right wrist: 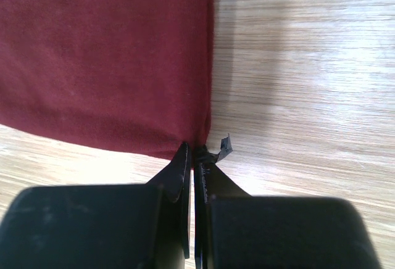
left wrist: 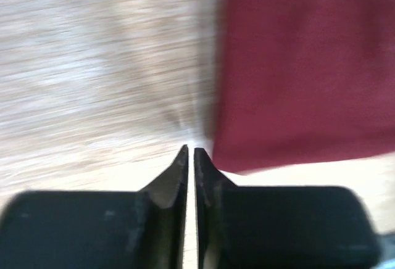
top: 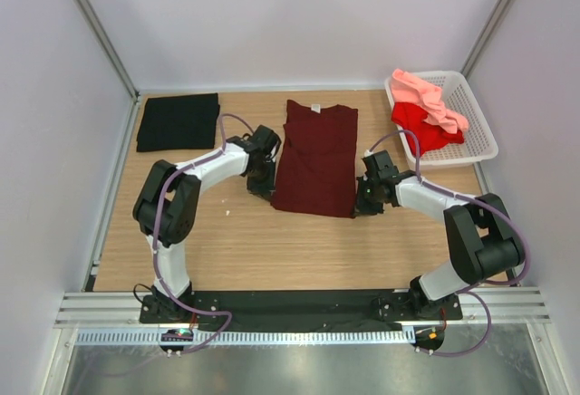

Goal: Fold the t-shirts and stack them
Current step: Fold the tshirt

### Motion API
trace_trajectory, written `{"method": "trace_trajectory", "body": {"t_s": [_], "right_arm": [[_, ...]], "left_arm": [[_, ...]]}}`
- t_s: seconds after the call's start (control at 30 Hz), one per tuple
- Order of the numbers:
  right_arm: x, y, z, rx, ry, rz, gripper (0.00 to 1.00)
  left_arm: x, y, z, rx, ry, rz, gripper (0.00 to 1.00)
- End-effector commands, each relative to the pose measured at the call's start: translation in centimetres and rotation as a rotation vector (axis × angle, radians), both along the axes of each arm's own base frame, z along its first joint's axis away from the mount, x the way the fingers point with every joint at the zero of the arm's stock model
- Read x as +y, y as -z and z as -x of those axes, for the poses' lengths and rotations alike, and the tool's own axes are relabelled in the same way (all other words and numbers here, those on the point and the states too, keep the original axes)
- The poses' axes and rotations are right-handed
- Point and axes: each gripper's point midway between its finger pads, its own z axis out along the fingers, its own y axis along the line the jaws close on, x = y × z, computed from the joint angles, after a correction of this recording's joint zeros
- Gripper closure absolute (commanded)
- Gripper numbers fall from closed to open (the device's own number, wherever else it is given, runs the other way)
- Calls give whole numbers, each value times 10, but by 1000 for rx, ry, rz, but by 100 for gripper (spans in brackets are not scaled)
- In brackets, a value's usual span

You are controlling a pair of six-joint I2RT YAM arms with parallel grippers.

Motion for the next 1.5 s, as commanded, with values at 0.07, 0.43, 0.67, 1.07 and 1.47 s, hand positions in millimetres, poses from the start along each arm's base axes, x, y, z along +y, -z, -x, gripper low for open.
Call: {"method": "trace_trajectory", "body": {"t_s": [0.07,0.43,0.67,1.07,1.47], "right_arm": [[-18,2,6,-4,4,76,99],[-11,-4,6,-11,-5,35,99],[-13,-6,7,-11,2,42,99],[-15,-10,9,-6,6,49,99],[-13,-13,16,4,45,19,99]], "left_arm": [[24,-15,-14,-56,-20,-131,79],[-21,-8,27,33,67,190,68],[-17,5,28,46,29,172,65],[-19,-31,12,-75,-60,219,56],[-25,11,32,43,-29,214,91]]}}
